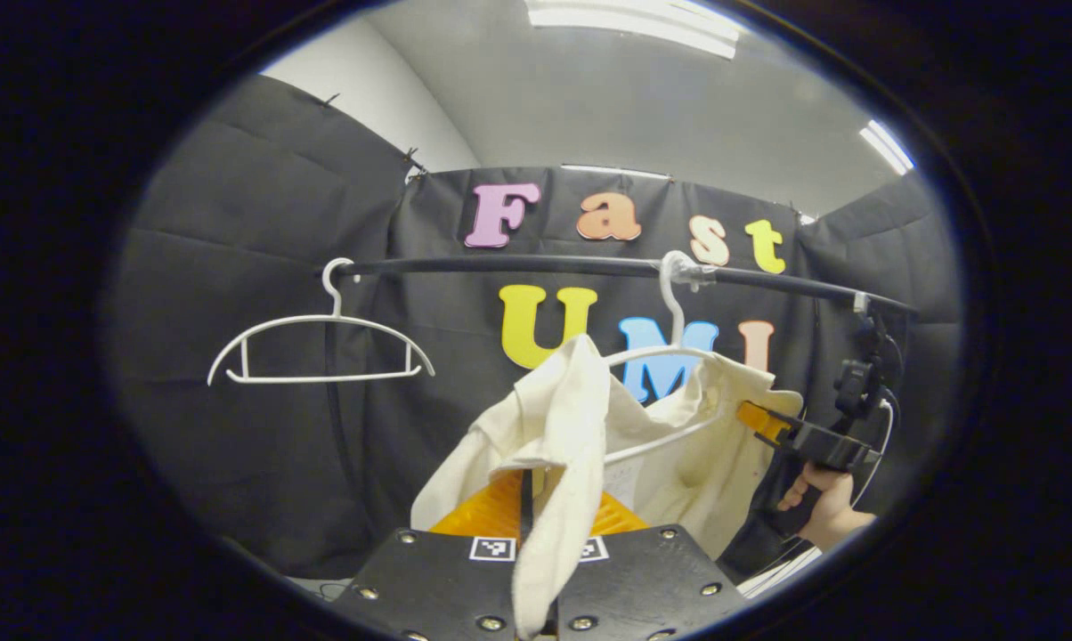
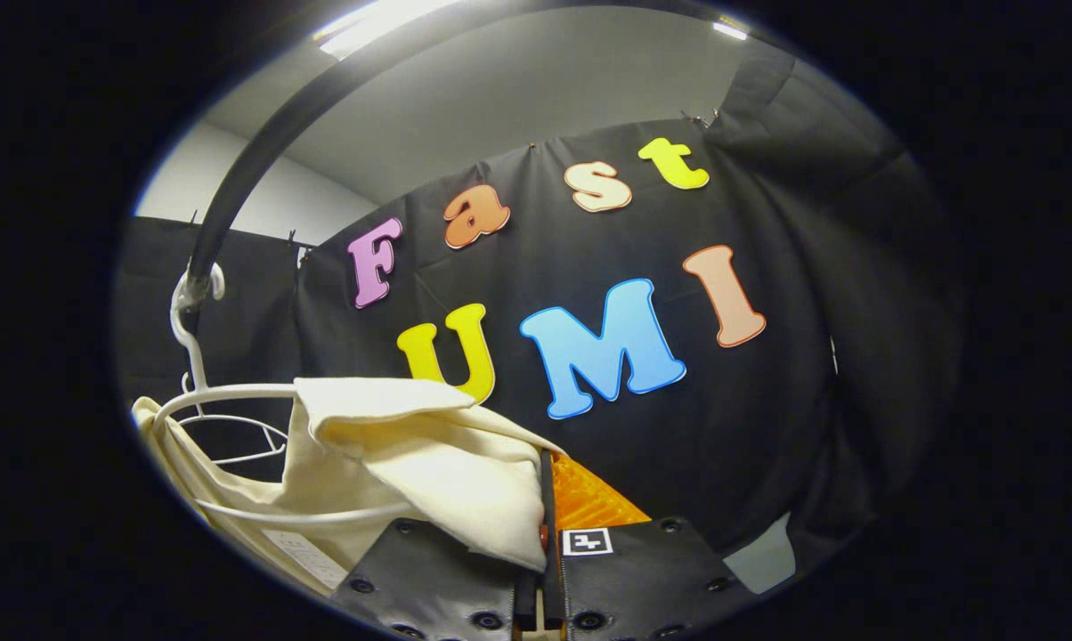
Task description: Grasp the clothes on the hanger with both hands and then place them into the laundry hamper below.
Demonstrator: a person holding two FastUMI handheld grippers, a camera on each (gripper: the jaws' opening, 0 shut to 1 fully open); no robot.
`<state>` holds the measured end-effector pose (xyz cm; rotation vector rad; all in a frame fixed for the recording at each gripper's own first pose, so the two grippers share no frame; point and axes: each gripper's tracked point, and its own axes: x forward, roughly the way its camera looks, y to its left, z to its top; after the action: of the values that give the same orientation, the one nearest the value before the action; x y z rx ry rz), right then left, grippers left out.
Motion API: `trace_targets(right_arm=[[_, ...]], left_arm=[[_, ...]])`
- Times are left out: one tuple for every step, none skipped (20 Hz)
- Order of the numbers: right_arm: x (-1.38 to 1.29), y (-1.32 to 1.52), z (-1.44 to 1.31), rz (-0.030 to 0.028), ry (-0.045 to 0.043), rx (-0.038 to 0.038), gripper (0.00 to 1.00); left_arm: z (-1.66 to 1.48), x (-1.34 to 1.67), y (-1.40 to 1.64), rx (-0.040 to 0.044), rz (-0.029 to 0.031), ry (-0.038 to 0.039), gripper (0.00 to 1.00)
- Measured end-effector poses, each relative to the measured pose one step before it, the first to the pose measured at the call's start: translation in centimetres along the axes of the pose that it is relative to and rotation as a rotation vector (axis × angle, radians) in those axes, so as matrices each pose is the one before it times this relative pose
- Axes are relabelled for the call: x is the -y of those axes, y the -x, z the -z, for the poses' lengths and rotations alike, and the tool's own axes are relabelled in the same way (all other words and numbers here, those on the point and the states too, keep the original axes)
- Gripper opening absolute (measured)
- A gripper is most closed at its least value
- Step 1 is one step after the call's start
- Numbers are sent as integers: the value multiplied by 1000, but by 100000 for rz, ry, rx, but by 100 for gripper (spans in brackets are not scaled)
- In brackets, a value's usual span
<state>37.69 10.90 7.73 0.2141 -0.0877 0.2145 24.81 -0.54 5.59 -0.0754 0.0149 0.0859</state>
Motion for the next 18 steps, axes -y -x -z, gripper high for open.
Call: trace_targets(right_arm=[[510,-331,-285,1112,114,830,7],[404,-168,-94,956,82,855,7],[448,-350,-163,904,297,718,7],[509,-253,-123,1163,566,690,7],[376,-225,-98,708,372,247,7],[260,-215,133,561,-11,23,7],[273,-416,-72,510,155,474,7],[83,-111,-47,136,645,326,7],[13,-60,-5,-227,673,29,7],[-65,160,-185,-173,976,540,7],[74,-39,-135,-77,1365,451,7],[25,28,-35,-111,1054,597,7],[28,77,-59,-26,498,286,7],[8,-94,33,44,216,224,7],[-26,88,26,33,226,-104,7],[-32,52,0,-73,507,-292,7],[34,-18,-21,80,1048,-326,7],[144,-17,-33,85,1073,36,7]], left_arm=[[-240,-654,-341,679,-636,427,2],[-246,-603,-377,755,-705,318,2],[-112,-414,-89,791,-667,-33,2],[-166,-201,-107,489,-167,-245,2],[41,-147,69,343,-377,-380,2],[-76,49,163,316,47,-134,2],[-244,76,23,518,636,104,2],[-296,235,121,558,1035,614,2],[-265,340,233,701,2174,1408,2],[-539,264,233,1144,2407,1536,1],[-526,36,285,784,1747,853,1],[-428,-129,142,392,871,-285,1],[-293,-371,99,-159,-281,-1370,2],[-251,-556,-151,-163,-545,-1209,2],[-288,-268,-123,416,-484,471,2],[-376,225,328,836,21,2511,2],[-579,191,200,912,563,3261,1],[-616,-166,368,1050,-537,1759,1]])
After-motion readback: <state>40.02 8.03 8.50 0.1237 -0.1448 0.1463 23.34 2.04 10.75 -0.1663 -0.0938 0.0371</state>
